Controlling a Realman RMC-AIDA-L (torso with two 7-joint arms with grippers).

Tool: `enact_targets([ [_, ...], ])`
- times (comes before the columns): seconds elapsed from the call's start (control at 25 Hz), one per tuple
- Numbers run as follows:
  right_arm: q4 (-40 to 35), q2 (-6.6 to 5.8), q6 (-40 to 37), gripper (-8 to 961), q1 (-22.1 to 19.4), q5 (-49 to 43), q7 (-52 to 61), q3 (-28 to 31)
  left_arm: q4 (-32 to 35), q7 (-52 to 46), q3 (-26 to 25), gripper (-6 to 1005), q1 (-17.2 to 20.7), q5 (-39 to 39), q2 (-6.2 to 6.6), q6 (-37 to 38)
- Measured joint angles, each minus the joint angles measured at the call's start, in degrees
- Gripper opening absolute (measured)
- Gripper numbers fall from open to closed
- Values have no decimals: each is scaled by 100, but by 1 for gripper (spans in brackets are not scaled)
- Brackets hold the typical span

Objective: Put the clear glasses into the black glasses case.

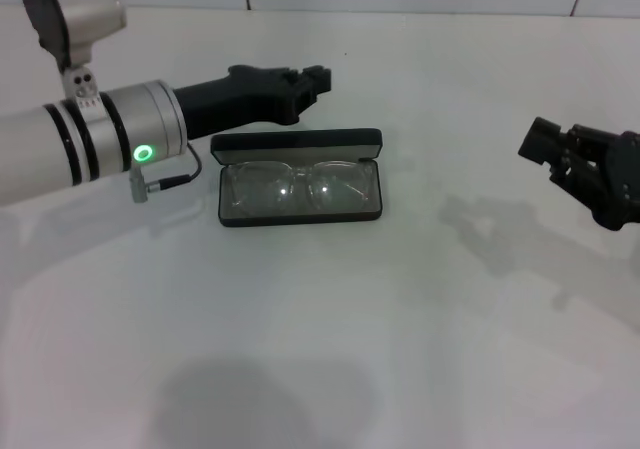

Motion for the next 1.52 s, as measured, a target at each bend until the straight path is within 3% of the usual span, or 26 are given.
enact_targets([
  [0.52, 245, -5, 3, 203, 231, 6, -20, -45, -719, 128, 14, 97, 22, -11, -37, -296],
  [1.08, 266, 1, 81, 216, 339, 6, -41, -49, -1037, 299, 270, 98, 85, -50, -62, -347],
  [1.24, 259, -18, 63, 220, 341, 5, -44, -48, -283, 501, 289, 98, 301, -83, -31, 781],
  [1.36, 227, -23, 52, 223, 355, 6, -45, -48, 604, 882, 375, 98, 770, -465, -48, 1747],
  [1.52, 191, -37, 7, 226, 395, -61, -48, -48, 1416, 1123, 824, 99, 1352, -1195, -7, 2214],
])
